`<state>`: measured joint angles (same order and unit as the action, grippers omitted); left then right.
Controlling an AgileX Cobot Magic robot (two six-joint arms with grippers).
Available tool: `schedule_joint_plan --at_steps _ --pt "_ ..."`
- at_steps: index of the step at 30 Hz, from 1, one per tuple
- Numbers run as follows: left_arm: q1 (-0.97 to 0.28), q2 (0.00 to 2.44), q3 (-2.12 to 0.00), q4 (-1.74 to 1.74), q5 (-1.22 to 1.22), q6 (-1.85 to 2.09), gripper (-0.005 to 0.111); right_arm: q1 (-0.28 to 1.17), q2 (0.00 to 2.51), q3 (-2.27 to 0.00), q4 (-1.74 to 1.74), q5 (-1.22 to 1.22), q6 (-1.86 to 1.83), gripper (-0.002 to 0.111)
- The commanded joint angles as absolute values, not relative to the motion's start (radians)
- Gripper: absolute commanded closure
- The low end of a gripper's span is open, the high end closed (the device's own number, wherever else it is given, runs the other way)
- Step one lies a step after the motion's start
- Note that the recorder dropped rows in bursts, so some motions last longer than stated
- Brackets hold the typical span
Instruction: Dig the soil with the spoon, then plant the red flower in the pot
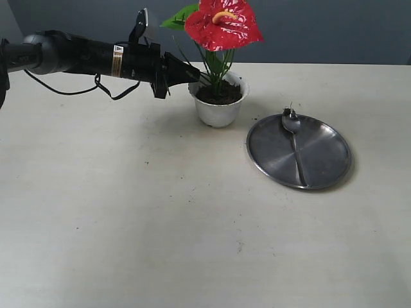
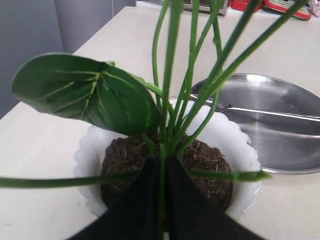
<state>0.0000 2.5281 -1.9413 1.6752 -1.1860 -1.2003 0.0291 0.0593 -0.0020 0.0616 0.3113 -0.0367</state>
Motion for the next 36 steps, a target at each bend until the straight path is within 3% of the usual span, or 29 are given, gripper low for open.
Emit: schedule_joint_plan --at_steps 1,12,23,36 --pt "-0.005 2.516 -1.937 1.669 -1.212 -1.205 0.106 0.023 0.056 0.0 0.062 0.304 -0.043 0.109" --pt "-0.005 2.516 -1.937 1.646 -1.221 -1.205 0.106 0.023 0.056 0.0 0.062 0.304 -0.043 0.109" --pt "-0.005 2.516 -1.937 1.646 -1.221 -1.222 0.069 0.023 0.056 0.0 0.062 0.304 -0.043 0.109" --pt "0.018 2.516 -1.937 1.656 -1.221 -1.222 0.063 0.023 0.056 0.0 0.062 0.304 -0.043 0.109"
